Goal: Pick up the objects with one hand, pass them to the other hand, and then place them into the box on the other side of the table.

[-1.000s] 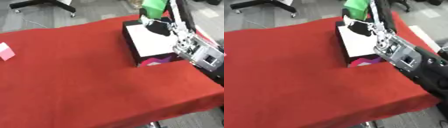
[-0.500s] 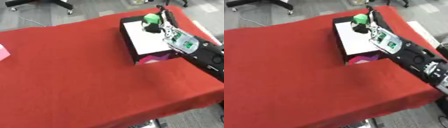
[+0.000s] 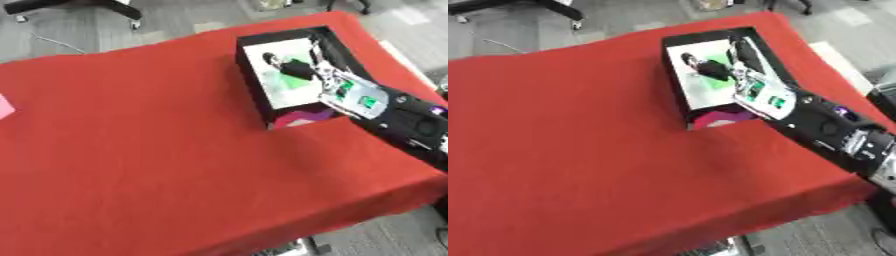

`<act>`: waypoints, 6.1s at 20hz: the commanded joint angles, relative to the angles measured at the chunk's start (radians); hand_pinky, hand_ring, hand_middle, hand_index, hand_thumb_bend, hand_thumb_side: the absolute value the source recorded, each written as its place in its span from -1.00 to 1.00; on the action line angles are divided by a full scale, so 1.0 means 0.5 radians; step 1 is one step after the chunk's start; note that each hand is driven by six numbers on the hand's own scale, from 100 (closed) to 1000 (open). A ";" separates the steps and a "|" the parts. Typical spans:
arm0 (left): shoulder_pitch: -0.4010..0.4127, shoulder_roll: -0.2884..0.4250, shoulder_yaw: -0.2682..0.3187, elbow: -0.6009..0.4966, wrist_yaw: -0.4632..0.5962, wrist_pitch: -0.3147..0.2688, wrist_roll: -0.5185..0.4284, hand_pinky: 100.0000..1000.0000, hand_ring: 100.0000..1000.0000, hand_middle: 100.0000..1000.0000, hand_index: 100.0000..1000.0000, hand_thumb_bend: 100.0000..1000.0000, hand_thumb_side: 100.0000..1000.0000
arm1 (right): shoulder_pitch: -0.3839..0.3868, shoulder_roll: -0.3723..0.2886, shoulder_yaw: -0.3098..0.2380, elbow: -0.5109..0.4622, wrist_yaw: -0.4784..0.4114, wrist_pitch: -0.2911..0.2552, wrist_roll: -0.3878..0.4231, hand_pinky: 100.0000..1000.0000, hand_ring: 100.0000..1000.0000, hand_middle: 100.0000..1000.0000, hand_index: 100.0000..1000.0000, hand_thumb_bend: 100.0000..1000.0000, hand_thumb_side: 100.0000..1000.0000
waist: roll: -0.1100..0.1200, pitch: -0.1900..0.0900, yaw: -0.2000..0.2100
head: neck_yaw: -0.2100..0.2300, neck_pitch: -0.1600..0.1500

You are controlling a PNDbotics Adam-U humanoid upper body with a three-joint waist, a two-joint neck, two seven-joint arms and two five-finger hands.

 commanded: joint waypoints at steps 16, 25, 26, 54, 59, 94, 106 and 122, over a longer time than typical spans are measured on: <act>-0.718 0.534 -0.057 1.462 -2.070 -0.284 0.593 0.58 0.55 0.61 0.80 -0.65 0.21 | -0.037 0.485 0.076 -0.821 2.335 -0.195 0.272 0.63 0.67 0.64 0.86 -0.61 -0.40 | -0.035 -0.143 -0.240 | 1.354 -0.006; -1.009 0.513 -0.088 2.226 -2.793 -0.249 0.667 0.61 0.56 0.64 0.84 -0.11 0.73 | -0.103 0.760 0.290 -0.821 2.439 -0.389 0.362 0.58 0.70 0.62 0.88 -0.70 -0.38 | -0.060 -0.150 -0.322 | 1.477 -0.006; -1.029 0.507 -0.080 2.282 -2.855 -0.230 0.660 0.60 0.56 0.64 0.83 -0.10 0.74 | -0.104 0.772 0.305 -0.821 2.435 -0.391 0.363 0.58 0.70 0.62 0.88 -0.72 -0.38 | -0.064 -0.150 -0.329 | 1.476 -0.006; -0.946 0.534 0.043 2.676 -2.844 0.348 0.991 0.45 0.30 0.41 0.69 -0.76 0.48 | -0.072 0.814 0.396 -0.821 2.400 -0.375 0.377 0.56 0.71 0.61 0.89 -0.87 -0.34 | -0.077 -0.141 -0.360 | 1.503 -0.006; -0.953 0.519 0.043 2.631 -2.692 0.325 1.052 0.48 0.36 0.46 0.71 -0.56 0.83 | -0.073 0.817 0.401 -0.821 2.394 -0.371 0.373 0.56 0.71 0.61 0.89 -0.91 -0.33 | -0.078 -0.138 -0.361 | 1.507 -0.006; -0.872 0.562 -0.015 1.937 -1.960 -0.386 0.737 0.26 -0.24 -0.30 0.12 -1.00 -0.63 | -0.099 0.829 0.428 -0.821 2.361 -0.451 0.326 0.56 0.70 0.61 0.89 -0.98 -0.34 | -0.087 -0.121 -0.372 | 1.428 -0.006; -0.675 0.389 -0.370 1.407 -0.784 -0.536 -0.141 0.22 -0.28 -0.34 0.08 -1.00 -0.47 | -0.293 0.823 0.460 -0.821 2.336 -0.772 0.401 0.60 0.65 0.67 0.88 -0.47 -0.35 | -0.087 -0.111 -0.373 | 1.208 -0.006; -0.688 0.101 -0.843 1.182 -0.242 -0.212 -0.657 0.23 -0.26 -0.32 0.09 -1.00 -0.17 | -0.506 0.777 0.563 -0.821 2.176 -1.121 0.648 0.74 0.72 0.82 0.95 -0.01 -0.31 | -0.094 -0.104 -0.359 | 1.151 -0.006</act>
